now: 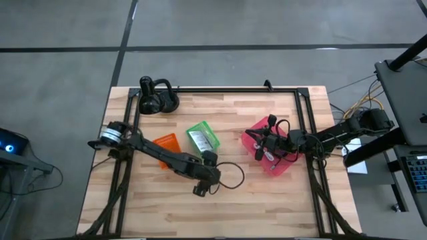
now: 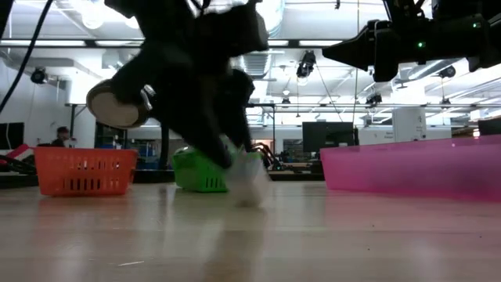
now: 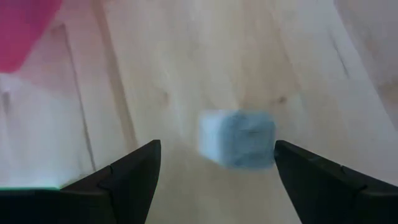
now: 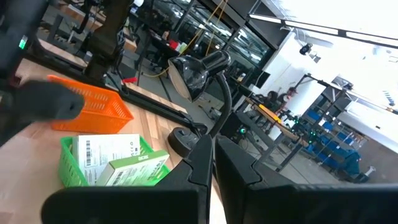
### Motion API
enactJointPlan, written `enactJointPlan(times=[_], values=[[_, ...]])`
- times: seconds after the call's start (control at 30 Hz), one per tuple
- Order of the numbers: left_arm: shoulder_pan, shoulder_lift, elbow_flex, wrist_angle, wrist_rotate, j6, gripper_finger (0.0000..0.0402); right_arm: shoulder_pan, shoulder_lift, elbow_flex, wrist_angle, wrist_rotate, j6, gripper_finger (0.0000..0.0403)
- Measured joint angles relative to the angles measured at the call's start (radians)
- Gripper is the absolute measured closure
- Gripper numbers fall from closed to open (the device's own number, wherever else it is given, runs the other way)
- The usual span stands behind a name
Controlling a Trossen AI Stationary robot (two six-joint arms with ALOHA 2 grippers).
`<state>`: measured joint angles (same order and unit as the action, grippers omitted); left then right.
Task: Pick and place items into bin
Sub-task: Put the white charger adapter into the orange bin
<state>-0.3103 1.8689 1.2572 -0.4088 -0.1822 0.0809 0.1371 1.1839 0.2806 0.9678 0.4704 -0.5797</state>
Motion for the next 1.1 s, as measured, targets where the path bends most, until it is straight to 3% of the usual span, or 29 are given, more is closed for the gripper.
enactJointPlan(times=[0.53, 0.87, 1.1], values=[[0.000, 0.038, 0.006, 0.033, -0.002, -0.041, 0.0105, -0.001, 0.000, 0.000, 0.000, 0.000, 0.000, 0.0394], [0.003, 0.041, -0.003, 0.080, -0.001, 0.106, 0.0105, -0.001, 0.000, 0.000, 0.000, 0.000, 0.000, 0.0394], [0.003, 0.048, -0.008, 0.105, -0.001, 0.119, 0.0105, -0.001, 0.000, 0.000, 0.000, 0.000, 0.000, 0.0394]])
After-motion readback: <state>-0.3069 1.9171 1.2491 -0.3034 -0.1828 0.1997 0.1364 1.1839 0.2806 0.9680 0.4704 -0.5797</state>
